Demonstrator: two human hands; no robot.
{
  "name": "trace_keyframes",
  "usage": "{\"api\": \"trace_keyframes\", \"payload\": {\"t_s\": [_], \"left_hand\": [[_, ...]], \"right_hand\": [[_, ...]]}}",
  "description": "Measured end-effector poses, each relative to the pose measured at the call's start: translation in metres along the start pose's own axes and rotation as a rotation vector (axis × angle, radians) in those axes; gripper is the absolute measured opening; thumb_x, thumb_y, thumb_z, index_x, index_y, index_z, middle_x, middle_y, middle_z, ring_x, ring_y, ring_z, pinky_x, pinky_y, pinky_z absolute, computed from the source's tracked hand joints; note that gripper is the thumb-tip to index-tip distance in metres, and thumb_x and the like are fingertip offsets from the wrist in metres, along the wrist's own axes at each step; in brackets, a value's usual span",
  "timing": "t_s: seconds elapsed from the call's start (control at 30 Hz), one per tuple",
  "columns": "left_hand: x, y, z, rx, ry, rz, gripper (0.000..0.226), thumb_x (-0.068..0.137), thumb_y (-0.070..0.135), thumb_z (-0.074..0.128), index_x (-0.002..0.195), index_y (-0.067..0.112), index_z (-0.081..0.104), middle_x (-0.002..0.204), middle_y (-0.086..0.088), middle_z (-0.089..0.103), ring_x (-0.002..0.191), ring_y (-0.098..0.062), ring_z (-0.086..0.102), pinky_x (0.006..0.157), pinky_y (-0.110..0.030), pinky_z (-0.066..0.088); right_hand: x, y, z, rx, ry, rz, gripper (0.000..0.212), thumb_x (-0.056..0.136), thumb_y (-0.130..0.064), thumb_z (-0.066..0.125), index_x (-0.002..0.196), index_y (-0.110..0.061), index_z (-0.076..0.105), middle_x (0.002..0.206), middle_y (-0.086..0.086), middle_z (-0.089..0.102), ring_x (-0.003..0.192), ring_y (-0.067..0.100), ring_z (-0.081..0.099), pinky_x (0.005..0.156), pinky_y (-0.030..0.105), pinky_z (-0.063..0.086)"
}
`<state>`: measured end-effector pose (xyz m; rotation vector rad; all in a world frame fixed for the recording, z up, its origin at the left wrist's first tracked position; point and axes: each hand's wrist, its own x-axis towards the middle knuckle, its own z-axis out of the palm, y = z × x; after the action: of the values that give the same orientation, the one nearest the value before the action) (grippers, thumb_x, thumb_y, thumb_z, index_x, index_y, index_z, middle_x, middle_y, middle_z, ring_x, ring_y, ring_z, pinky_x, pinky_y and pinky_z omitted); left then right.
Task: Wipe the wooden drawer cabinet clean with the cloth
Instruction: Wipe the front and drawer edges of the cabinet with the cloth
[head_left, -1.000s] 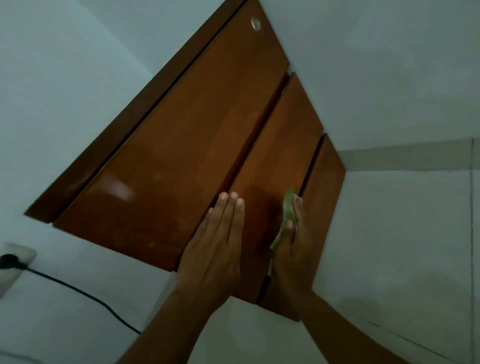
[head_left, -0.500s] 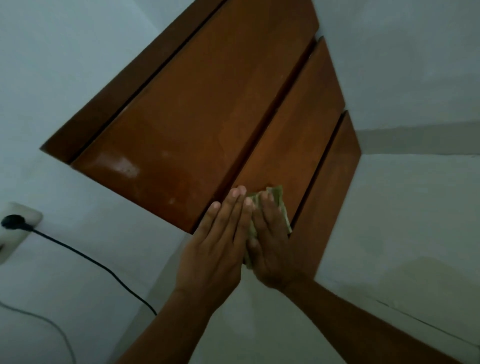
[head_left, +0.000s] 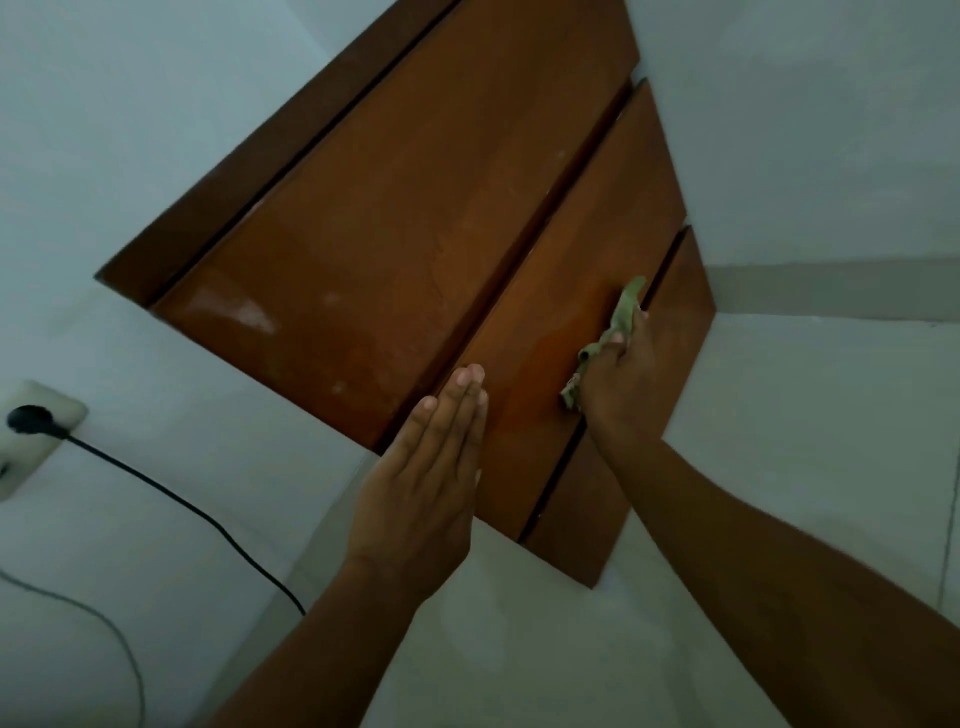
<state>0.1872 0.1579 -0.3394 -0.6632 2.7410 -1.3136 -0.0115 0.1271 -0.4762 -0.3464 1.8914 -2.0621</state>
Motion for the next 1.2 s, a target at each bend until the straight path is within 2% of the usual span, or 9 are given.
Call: {"api": "trace_keyframes", "payload": {"t_s": [0.13, 0.23, 0.3, 0.53, 0.67, 0.8, 0.97, 1.1, 1.2], "left_hand": [[0.002, -0.002, 0.0, -0.024, -0.022, 0.037, 0.064, 0.094, 0.016, 0.021, 0.151, -0.006, 0.0, 0.16, -0.025, -0.009, 0.15, -0.032, -0.008, 0.121, -0.046, 0.003], [0.006, -0.005, 0.004, -0.029, -0.032, 0.096, 0.061, 0.095, 0.018, -0.002, 0.15, -0.007, -0.001, 0.16, -0.026, -0.009, 0.15, -0.033, -0.008, 0.121, -0.045, 0.0], [0.013, -0.004, 0.002, -0.011, -0.066, 0.132, 0.064, 0.091, 0.02, -0.019, 0.149, -0.007, -0.009, 0.158, -0.026, -0.017, 0.148, -0.033, -0.016, 0.122, -0.046, -0.004], [0.03, 0.0, 0.013, 0.023, -0.02, 0.143, 0.066, 0.103, 0.031, 0.016, 0.149, -0.007, -0.011, 0.157, -0.027, -0.02, 0.147, -0.035, -0.019, 0.121, -0.046, -0.004], [0.03, -0.001, 0.013, 0.009, -0.056, 0.138, 0.065, 0.102, 0.03, 0.019, 0.15, -0.006, -0.006, 0.159, -0.027, -0.016, 0.148, -0.035, -0.015, 0.122, -0.047, 0.0], [0.033, 0.013, 0.019, -0.143, -0.113, 0.14, 0.068, 0.096, 0.029, 0.032, 0.151, -0.004, 0.01, 0.16, -0.025, 0.006, 0.15, -0.035, 0.003, 0.12, -0.046, 0.006], [0.047, 0.073, 0.041, -0.403, -0.179, 0.038, 0.071, 0.092, 0.037, 0.037, 0.153, 0.008, 0.016, 0.159, -0.011, 0.02, 0.147, -0.024, 0.013, 0.117, -0.039, 0.007], [0.045, 0.116, 0.058, -0.574, -0.24, -0.101, 0.074, 0.083, 0.044, 0.042, 0.147, 0.006, 0.036, 0.148, -0.01, 0.047, 0.138, -0.025, 0.042, 0.116, -0.038, 0.027], [0.031, 0.146, 0.07, -0.728, -0.216, -0.231, 0.076, 0.089, 0.044, 0.045, 0.154, 0.011, 0.021, 0.158, -0.004, 0.03, 0.146, -0.02, 0.026, 0.115, -0.037, 0.02]], "right_hand": [[-0.093, -0.015, -0.005, 0.022, 0.019, -0.225, 0.049, 0.105, -0.014, 0.042, 0.153, -0.017, 0.032, 0.123, -0.01, 0.056, 0.108, -0.011, 0.051, 0.089, -0.005, 0.032], [-0.15, 0.005, 0.007, 0.02, -0.277, -0.498, 0.055, 0.103, -0.004, 0.037, 0.155, -0.003, 0.018, 0.164, 0.013, 0.019, 0.151, 0.02, 0.021, 0.121, 0.044, 0.026], [-0.136, 0.026, 0.015, -0.007, -0.319, -0.621, 0.056, 0.101, -0.005, 0.036, 0.153, 0.001, 0.017, 0.165, 0.018, 0.01, 0.153, 0.034, 0.009, 0.119, 0.062, 0.017], [-0.005, 0.015, 0.013, -0.038, -0.114, -0.482, 0.049, 0.104, -0.004, 0.031, 0.152, 0.004, 0.024, 0.158, 0.022, 0.029, 0.147, 0.031, 0.03, 0.123, 0.04, 0.022], [0.069, 0.001, -0.002, -0.212, -0.034, -0.323, 0.054, 0.1, -0.019, 0.036, 0.154, -0.023, 0.03, 0.13, 0.011, 0.06, 0.108, 0.022, 0.062, 0.096, 0.032, 0.051], [0.084, -0.024, -0.018, -0.015, -0.017, -0.051, 0.044, 0.098, -0.01, 0.039, 0.136, -0.026, 0.055, 0.085, -0.007, 0.063, 0.07, 0.005, 0.059, 0.056, 0.005, 0.044], [0.056, -0.013, -0.024, 0.107, -0.027, 0.066, 0.042, 0.091, -0.023, 0.043, 0.129, -0.027, 0.061, 0.108, -0.002, 0.069, 0.094, 0.015, 0.065, 0.086, 0.039, 0.056], [0.037, 0.006, -0.044, -0.02, -0.156, 0.016, 0.041, 0.095, -0.015, 0.045, 0.132, -0.022, 0.059, 0.113, 0.002, 0.068, 0.097, 0.018, 0.064, 0.088, 0.044, 0.056], [0.034, 0.013, -0.061, -0.103, -0.245, -0.012, 0.042, 0.095, -0.014, 0.044, 0.133, -0.023, 0.059, 0.112, 0.004, 0.069, 0.095, 0.019, 0.067, 0.085, 0.044, 0.058]]}}
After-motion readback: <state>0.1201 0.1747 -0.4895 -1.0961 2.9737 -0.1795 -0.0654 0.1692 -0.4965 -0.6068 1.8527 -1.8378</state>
